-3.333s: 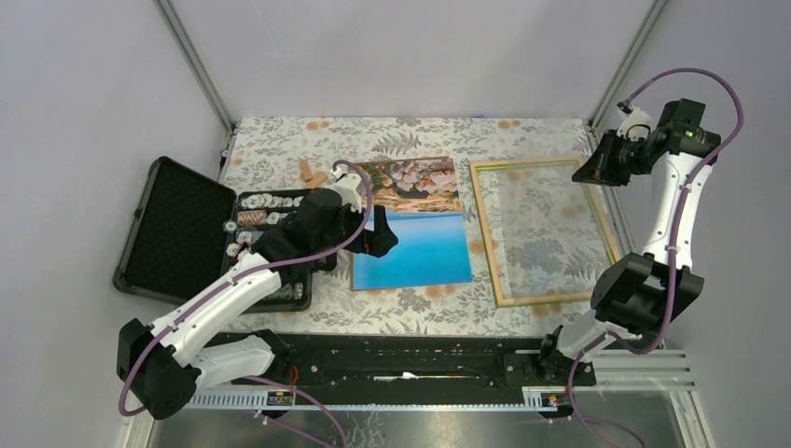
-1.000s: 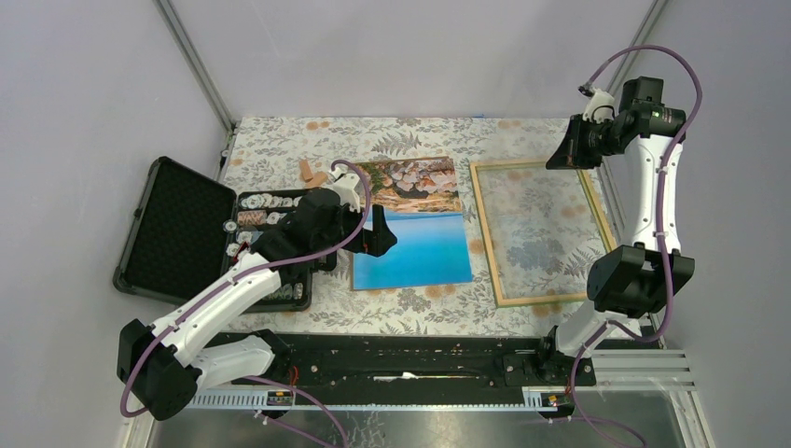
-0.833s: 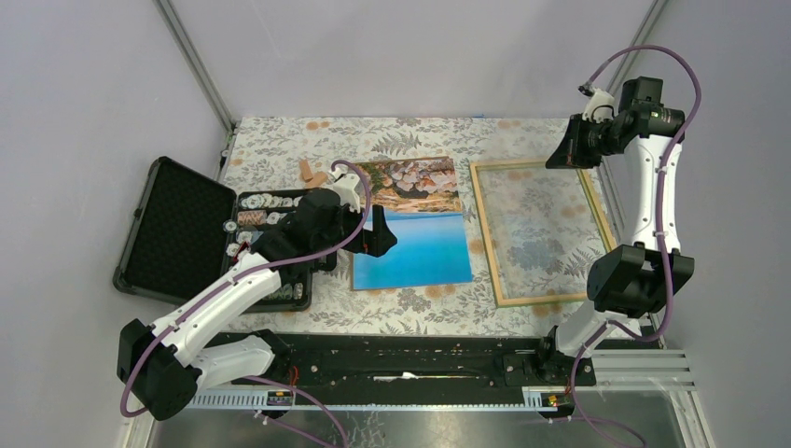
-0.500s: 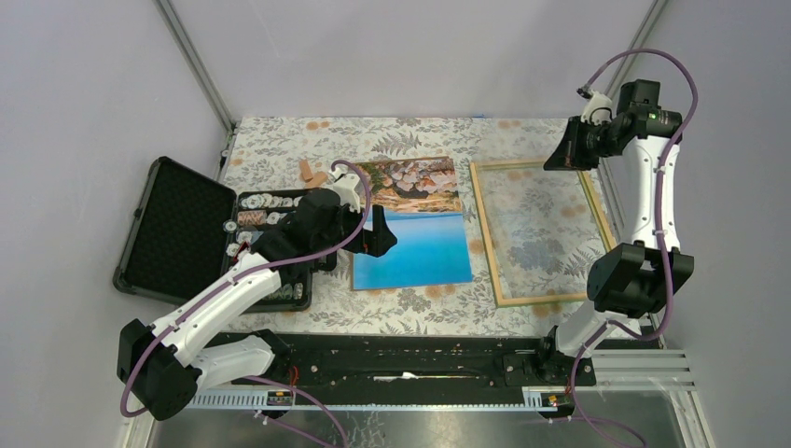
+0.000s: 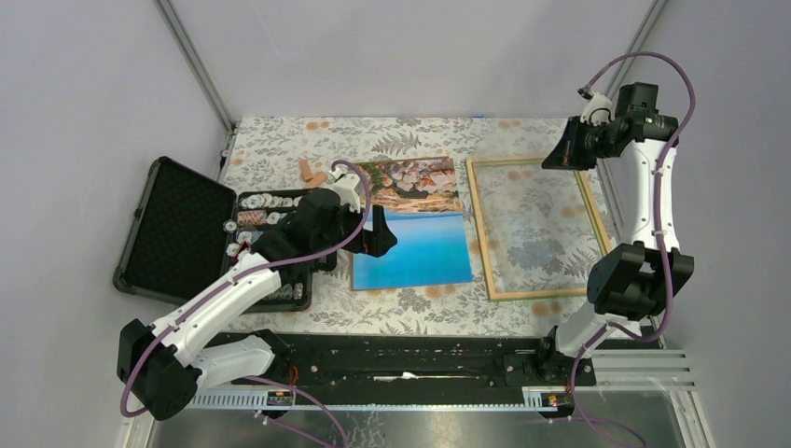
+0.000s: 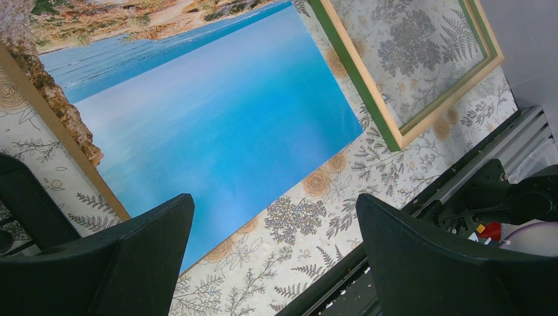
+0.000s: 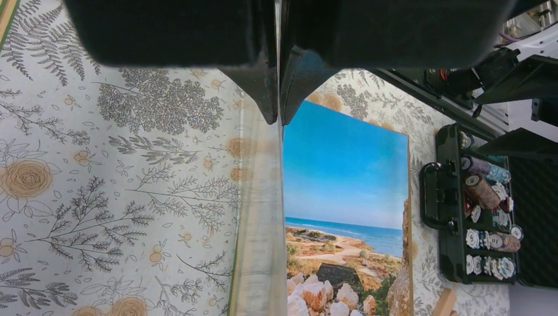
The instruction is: Put the photo into the frame
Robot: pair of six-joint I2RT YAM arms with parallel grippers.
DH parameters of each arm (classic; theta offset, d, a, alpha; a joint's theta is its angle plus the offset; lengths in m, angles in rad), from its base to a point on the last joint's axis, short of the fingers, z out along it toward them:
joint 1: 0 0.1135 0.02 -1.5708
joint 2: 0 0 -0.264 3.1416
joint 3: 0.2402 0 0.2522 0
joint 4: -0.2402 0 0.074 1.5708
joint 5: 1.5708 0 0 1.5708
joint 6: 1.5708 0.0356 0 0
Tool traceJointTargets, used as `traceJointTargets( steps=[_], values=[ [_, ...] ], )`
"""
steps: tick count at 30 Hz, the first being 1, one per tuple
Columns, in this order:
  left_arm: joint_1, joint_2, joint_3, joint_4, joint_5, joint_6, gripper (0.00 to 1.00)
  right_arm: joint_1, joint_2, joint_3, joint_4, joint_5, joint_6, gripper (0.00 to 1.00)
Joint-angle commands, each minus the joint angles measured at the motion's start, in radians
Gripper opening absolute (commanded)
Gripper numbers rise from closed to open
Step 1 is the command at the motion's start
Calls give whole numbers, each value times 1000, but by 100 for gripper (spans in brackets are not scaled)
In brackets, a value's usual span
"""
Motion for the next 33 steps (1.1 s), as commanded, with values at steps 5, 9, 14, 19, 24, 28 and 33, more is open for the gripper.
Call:
traceJointTargets(
  steps=[5,9,14,19,24,28,33],
  values=[
    [5,-7,1,40,17,8,99,9,-57,-22,48,8,76,0],
    [6,-9,1,40,19,7,99,10,-74,-49,81,-12,102,0],
    [5,-12,-1,43,21,7,99,15,-81,-72,84,-4,100,0],
    [5,-14,-2,45,29,5,99,21,-91,-96,112,-7,138,0],
    [5,-18,-4,45,26,6,99,25,-104,-111,119,1,157,0],
    [5,-21,-5,44,27,5,99,25,-118,-146,140,9,182,0],
    [5,-25,-5,45,29,5,99,26,-122,-152,147,33,212,0]
  ],
)
